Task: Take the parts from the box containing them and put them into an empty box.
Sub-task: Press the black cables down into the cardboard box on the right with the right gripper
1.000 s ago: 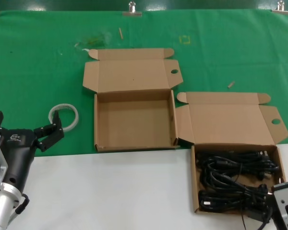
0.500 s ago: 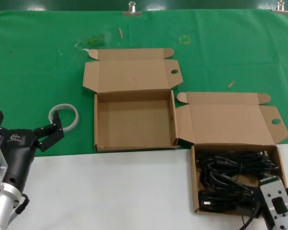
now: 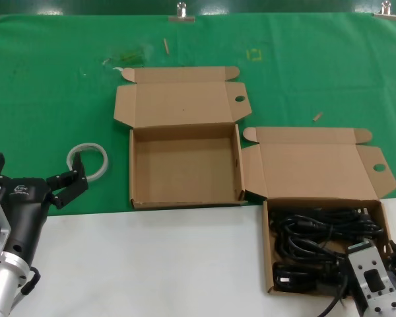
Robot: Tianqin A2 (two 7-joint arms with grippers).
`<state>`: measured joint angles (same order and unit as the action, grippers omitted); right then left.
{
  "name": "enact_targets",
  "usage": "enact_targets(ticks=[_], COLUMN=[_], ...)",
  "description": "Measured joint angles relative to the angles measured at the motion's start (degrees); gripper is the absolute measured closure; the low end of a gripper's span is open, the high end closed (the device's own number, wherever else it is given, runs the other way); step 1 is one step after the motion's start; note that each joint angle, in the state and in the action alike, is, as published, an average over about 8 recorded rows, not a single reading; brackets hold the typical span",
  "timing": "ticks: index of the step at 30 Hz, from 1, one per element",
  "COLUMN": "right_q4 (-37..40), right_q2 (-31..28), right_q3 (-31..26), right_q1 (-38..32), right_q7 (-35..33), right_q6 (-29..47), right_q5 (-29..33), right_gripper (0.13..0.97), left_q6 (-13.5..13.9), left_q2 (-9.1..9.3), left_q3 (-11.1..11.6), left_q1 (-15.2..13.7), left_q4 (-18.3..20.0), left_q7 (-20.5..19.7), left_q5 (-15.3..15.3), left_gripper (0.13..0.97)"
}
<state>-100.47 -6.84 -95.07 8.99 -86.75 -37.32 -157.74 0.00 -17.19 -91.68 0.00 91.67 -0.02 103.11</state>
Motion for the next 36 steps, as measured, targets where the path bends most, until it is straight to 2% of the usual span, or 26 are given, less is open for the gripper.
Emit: enact_targets(ticks=[11, 19, 23, 32, 36], right_q4=[2.97, 4.31, 4.54, 4.05, 3.60], right_q2=[0.00, 0.00, 0.00, 0.00, 0.00], right_q3=[-0.20, -0.67, -0.84, -1.12, -1.24], right_q1=[-2.07, -2.81, -2.85, -2.44, -2.02], right_q7=[-0.10, 0.18, 0.52, 1.15, 1.50], right_q6=[1.63, 2.35, 2.52, 2.39, 2.24], right_q5=[0.00, 0.00, 0.00, 0.00, 0.00], right_gripper=[0.133, 0.191, 0.191, 0.314, 0.409], left_q6=[0.00, 0.00, 0.00, 0.00, 0.00], left_q2=[0.00, 0.00, 0.00, 0.00, 0.00], left_q3=[0.00, 0.00, 0.00, 0.00, 0.00], left_q1=[0.00, 0.00, 0.00, 0.00, 0.00], left_q4=[0.00, 0.00, 0.00, 0.00, 0.00], left_q7=[0.00, 0.00, 0.00, -0.01, -0.02], left_q5=[0.00, 0.00, 0.00, -0.01, -0.01], left_gripper=[0.132, 0.132, 0.132, 0.132, 0.132])
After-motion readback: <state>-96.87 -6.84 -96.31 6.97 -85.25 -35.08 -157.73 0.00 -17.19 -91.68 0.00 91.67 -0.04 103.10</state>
